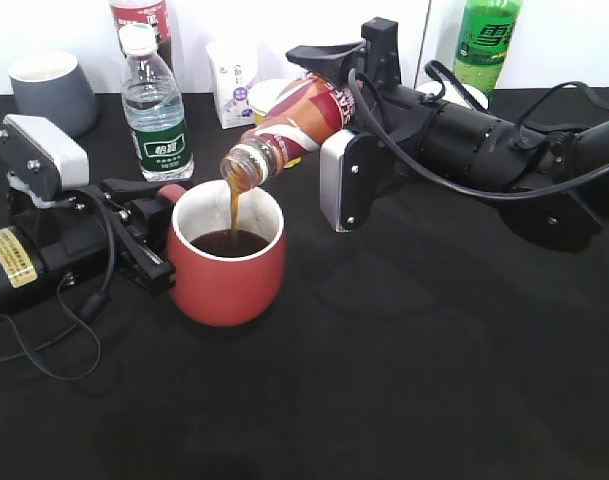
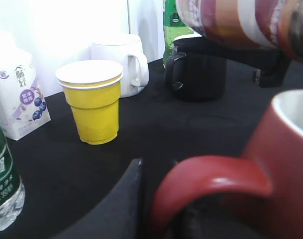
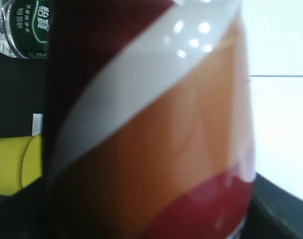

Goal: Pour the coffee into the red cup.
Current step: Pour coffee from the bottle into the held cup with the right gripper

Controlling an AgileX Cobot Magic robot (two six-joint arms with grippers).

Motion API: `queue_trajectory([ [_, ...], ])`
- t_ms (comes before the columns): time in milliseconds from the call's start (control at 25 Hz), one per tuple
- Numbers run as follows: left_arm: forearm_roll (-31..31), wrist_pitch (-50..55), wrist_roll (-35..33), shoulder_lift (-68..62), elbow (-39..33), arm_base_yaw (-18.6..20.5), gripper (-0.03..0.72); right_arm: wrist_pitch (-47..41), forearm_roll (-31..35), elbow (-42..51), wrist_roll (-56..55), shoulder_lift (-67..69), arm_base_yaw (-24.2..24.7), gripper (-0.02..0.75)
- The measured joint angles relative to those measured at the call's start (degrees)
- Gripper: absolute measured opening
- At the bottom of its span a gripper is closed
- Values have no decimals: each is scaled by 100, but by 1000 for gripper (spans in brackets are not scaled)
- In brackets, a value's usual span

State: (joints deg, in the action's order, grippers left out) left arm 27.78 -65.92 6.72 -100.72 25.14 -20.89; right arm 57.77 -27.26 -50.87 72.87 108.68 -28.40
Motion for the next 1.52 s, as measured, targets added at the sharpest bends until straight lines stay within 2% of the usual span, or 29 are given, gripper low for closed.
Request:
queue_trajectory([
  [1520,5,37,0,0,0,0,117,93,-22,-8,240,0,0,529],
])
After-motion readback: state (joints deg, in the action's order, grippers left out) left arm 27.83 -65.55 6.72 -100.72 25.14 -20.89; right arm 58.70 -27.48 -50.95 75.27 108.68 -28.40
